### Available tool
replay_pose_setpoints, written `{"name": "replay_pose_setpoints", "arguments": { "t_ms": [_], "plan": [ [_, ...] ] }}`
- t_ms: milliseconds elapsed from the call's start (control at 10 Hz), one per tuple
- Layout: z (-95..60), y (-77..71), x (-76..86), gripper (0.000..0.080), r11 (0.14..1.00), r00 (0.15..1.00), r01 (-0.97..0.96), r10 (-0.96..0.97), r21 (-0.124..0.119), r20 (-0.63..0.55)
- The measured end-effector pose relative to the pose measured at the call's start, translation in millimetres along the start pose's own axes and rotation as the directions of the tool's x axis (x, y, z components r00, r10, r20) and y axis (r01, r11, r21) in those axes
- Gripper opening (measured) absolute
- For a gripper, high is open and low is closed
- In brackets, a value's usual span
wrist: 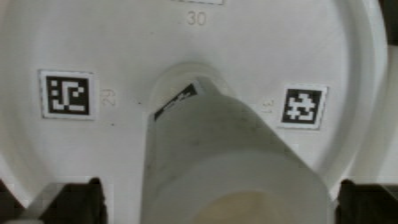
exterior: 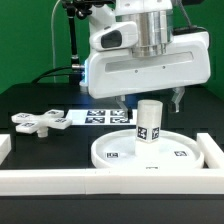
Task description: Assemble round table
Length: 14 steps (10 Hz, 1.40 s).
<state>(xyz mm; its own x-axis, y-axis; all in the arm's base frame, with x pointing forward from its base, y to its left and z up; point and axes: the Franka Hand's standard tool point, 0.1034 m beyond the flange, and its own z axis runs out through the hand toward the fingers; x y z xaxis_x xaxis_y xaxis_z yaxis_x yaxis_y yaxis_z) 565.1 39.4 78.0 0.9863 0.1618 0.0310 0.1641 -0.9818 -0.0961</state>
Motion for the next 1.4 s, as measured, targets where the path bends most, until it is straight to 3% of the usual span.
{"name": "replay_pose_setpoints", "arguments": {
  "t_ms": [300, 500, 700, 1100, 1200, 1400],
  "plan": [
    [0.7, 1.7, -0.1, 0.0649, 0.978, 0.978, 0.211, -0.211, -0.006, -0.001],
    [2.7, 2.3, 0.8, 0.0649, 0.895, 0.896, 0.443, -0.444, -0.045, -0.012],
    [3.4, 0.6, -0.1, 0.0649, 0.801, 0.803, 0.596, -0.596, -0.059, 0.018],
    [4.0, 5.8, -1.2, 0.0649, 0.641, 0.644, 0.765, -0.764, -0.06, 0.045],
    [4.0, 7.8, -1.5, 0.0649, 0.573, 0.576, 0.818, -0.816, -0.059, 0.058],
    [4.2, 7.9, -1.1, 0.0649, 0.35, 0.353, 0.935, -0.929, -0.052, 0.106]
  ]
}}
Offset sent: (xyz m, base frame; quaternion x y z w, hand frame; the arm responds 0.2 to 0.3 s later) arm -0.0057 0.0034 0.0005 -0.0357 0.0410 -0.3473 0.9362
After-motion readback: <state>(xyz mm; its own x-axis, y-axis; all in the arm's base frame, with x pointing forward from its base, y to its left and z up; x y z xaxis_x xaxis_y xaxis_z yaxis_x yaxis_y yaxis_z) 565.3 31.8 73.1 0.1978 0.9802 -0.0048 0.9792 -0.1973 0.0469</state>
